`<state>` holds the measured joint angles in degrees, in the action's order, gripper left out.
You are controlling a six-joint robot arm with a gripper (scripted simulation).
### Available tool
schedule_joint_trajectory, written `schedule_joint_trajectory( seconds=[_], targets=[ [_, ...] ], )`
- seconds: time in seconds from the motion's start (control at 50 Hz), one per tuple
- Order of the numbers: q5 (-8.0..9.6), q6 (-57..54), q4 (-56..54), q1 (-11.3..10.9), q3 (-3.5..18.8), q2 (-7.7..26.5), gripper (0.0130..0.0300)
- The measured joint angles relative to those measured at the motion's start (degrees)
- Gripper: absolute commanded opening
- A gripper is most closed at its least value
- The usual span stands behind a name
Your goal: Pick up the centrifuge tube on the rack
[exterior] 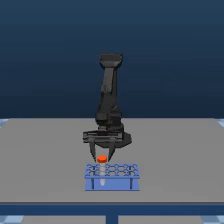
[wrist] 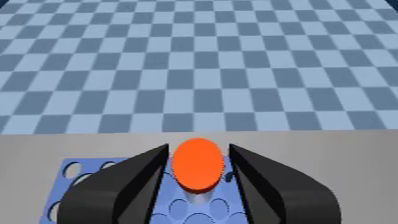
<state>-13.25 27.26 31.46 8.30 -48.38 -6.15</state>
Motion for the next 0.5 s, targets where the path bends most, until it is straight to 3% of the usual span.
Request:
schedule_joint_trajectory(
  seconds=[0.5],
  targets=[
    [-2.0, -4.2, -3.48, 0.0, -0.58, 1.16, 0.03]
  ],
)
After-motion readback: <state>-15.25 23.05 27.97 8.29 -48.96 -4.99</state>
